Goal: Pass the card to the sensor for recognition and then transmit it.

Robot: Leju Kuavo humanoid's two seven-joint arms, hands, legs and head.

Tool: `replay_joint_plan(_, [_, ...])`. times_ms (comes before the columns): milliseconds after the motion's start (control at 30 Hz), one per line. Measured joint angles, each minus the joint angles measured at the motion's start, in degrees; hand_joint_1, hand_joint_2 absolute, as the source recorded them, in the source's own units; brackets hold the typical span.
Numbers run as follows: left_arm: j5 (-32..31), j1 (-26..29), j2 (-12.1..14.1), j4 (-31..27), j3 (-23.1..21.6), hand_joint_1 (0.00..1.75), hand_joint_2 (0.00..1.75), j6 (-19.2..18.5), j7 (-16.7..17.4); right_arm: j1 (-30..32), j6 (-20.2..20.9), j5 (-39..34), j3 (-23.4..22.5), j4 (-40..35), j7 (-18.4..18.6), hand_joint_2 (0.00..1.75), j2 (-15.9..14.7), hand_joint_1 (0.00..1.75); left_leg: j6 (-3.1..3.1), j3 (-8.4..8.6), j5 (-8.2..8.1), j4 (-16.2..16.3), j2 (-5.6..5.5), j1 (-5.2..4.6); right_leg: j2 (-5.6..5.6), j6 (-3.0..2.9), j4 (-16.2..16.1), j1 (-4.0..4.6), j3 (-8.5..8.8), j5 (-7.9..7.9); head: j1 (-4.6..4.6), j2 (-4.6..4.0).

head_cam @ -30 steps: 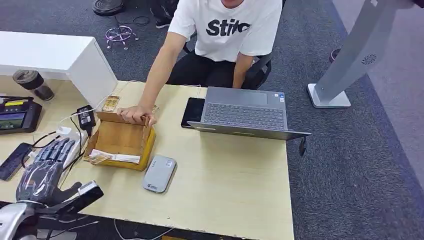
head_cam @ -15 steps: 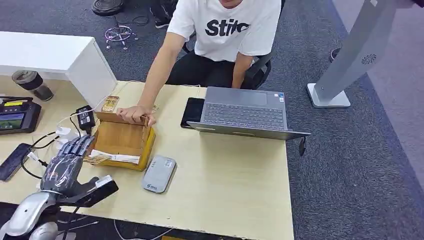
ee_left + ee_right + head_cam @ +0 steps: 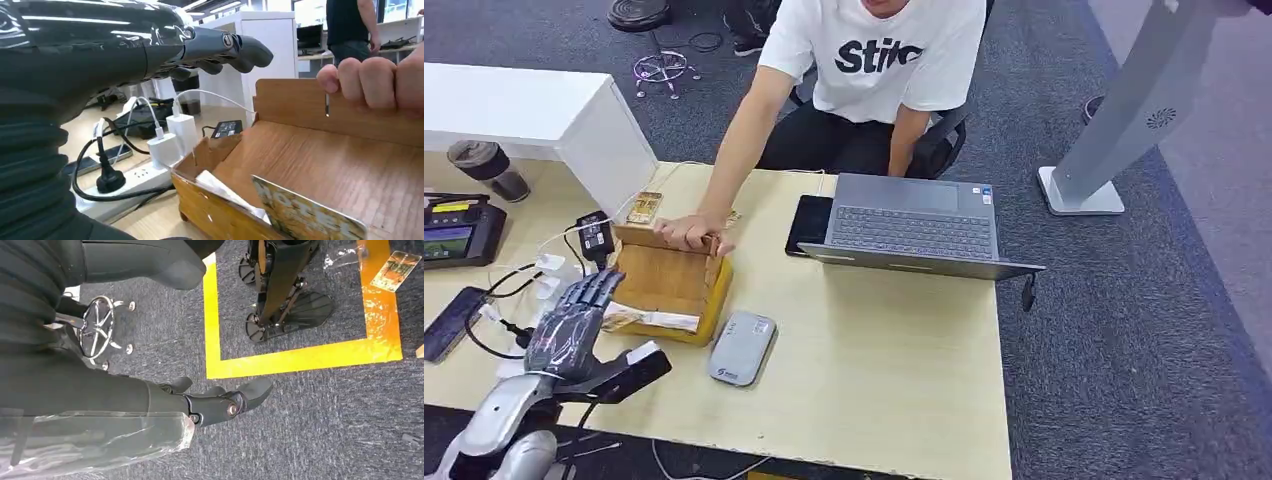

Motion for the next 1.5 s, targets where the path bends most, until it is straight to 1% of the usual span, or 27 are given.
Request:
replay_joint_plan(467, [1.8, -3.1, -1.2, 4.2, -0.5, 0.00, 1.75, 1.2, -1.5, -0.2, 0.0, 1.4, 0.5, 0.1, -0.3, 1.75, 0.0, 0.00, 0.00, 0.00, 0.00, 0.0, -0.01, 0.00, -0.01, 0.00, 0.0, 0.00, 0.00, 0.00, -0.02, 0.00])
replay_joint_plan(833, [1.8, -5.3, -2.4, 7.8, -1.1, 0.00, 1.75, 1.4, -2.2, -0.3, 0.0, 2.1, 1.3, 0.3, -0.4, 1.75, -0.1, 0.00, 0.00, 0.00, 0.00, 0.0, 0.00, 0.00, 0.00, 0.00, 0.0, 0.00, -0.01, 0.00, 0.00, 0.00])
replay_joint_plan(1500, [1.8, -5.6, -2.9, 9.2, -1.3, 0.00, 1.75, 1.5, -2.2, -0.3, 0.0, 2.1, 1.3, 0.3, -0.4, 1.75, -0.2, 0.00, 0.00, 0.00, 0.00, 0.0, 0.00, 0.00, 0.00, 0.00, 0.0, 0.00, 0.00, 0.00, 0.00, 0.00])
